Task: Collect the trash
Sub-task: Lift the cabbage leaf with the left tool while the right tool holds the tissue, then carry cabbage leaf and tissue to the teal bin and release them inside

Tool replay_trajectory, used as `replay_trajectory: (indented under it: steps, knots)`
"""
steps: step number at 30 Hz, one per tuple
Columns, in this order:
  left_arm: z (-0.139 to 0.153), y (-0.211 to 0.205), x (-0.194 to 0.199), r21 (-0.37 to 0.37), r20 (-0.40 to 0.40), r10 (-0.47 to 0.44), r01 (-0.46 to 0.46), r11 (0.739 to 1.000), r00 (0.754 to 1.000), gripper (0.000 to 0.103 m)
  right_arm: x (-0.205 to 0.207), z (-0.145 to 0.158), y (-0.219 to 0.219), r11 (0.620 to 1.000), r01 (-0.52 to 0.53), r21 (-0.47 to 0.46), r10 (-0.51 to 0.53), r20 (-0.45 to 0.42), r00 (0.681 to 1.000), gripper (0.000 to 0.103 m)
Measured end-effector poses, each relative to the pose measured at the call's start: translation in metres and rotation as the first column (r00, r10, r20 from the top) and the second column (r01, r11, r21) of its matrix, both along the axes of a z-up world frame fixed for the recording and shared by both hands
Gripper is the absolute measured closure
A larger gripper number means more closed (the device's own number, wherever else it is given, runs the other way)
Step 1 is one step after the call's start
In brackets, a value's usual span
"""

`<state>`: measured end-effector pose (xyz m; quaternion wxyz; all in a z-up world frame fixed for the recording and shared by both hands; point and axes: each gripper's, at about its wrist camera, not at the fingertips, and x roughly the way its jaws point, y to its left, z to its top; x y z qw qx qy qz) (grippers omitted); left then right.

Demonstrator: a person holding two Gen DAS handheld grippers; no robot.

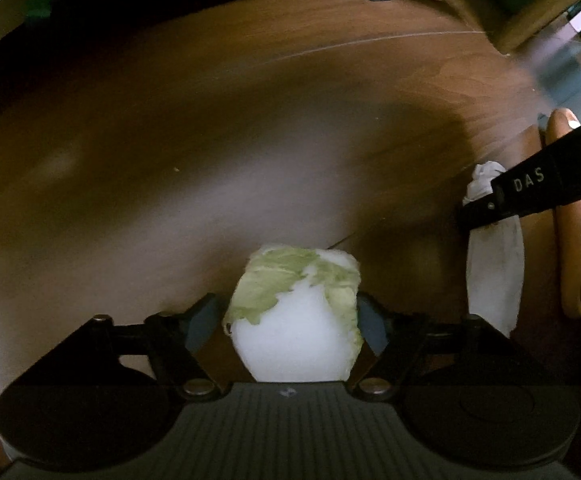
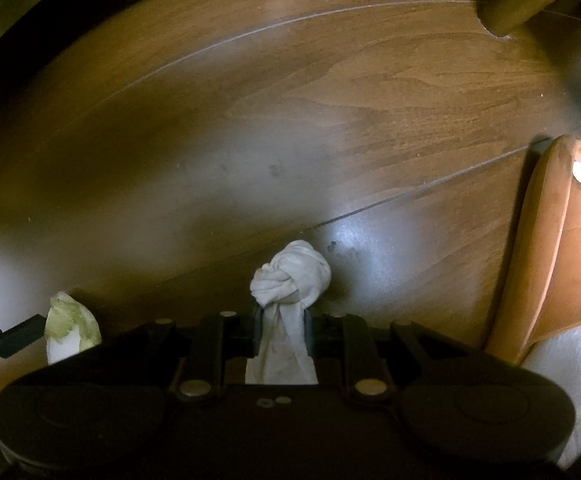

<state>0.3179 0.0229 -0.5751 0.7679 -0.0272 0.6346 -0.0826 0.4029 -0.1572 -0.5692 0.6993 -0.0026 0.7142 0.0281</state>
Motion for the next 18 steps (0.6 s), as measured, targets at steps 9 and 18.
replay_trajectory:
  steps: [9, 18]
  knots:
    - [0.005, -0.005, 0.003, 0.005, -0.009, -0.007, 0.007, 1.000, 1.000, 0.047, -0.002, 0.008, 0.005, 1.000, -0.024, -0.006, 0.024, 0.010, 1.000, 0.085]
    - [0.026, 0.014, 0.008, -0.012, 0.010, 0.099, -0.099, 0.995, 0.995, 0.048, -0.005, 0.036, 0.015, 0.996, -0.084, 0.005, 0.084, 0.041, 0.996, 0.085]
